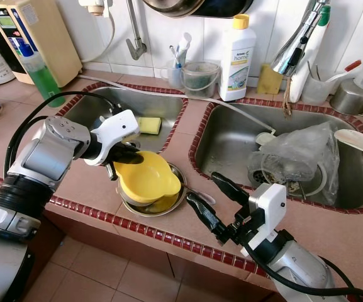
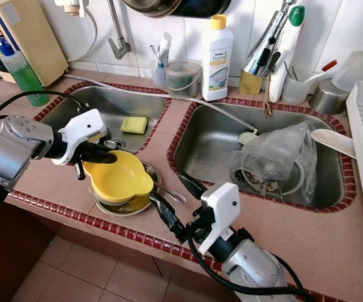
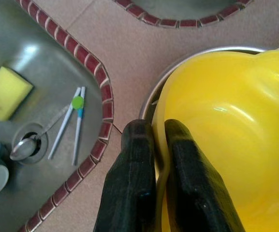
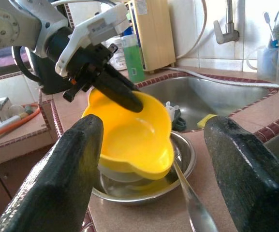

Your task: Kitchen organization

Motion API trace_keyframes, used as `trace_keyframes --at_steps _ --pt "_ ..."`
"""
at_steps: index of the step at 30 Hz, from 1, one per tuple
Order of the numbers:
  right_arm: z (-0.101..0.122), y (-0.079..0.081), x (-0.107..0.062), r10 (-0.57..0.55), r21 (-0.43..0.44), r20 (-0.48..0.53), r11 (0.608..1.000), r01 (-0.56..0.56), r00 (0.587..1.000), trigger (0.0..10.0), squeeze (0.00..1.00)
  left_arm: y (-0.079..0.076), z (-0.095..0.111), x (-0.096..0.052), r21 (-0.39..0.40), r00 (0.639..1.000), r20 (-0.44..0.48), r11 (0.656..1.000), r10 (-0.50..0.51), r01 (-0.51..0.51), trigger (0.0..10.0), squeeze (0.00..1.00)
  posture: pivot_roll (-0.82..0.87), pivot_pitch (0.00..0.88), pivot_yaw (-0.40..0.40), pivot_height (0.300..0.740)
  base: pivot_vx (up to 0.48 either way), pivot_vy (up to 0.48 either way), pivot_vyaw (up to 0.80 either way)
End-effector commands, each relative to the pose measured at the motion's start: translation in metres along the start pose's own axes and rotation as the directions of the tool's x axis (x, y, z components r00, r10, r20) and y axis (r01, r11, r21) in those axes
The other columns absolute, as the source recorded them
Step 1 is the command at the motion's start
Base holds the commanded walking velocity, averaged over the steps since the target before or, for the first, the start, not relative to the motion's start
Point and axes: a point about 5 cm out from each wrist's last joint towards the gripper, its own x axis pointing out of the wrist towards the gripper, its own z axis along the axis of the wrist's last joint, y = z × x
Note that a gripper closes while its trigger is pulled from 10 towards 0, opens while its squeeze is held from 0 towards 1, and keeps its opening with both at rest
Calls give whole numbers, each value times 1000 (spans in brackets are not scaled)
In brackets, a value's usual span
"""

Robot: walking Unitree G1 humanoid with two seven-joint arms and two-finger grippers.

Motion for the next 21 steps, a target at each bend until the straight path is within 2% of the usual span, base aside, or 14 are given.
trace_keyframes --at_steps 1,6,14,21 --pt "0 3 1 10 9 3 1000 -10 1000 10000 0 7 10 -7 4 999 26 1000 22 -22 10000 0 -52 76 124 740 0 0 0" --pt "0 4 0 6 10 4 1000 -6 1000 10000 0 10 19 -9 -11 998 64 1000 27 -26 10000 0 -53 80 126 740 0 0 0" --pt "0 4 0 7 11 3 1000 -7 1000 10000 0 12 22 -13 28 998 55 999 31 -32 10000 0 -48 84 125 740 0 0 0" --pt "0 4 0 9 13 3 1000 -9 1000 10000 0 12 21 -12 26 998 48 999 32 -33 10000 0 -47 85 126 740 0 0 0"
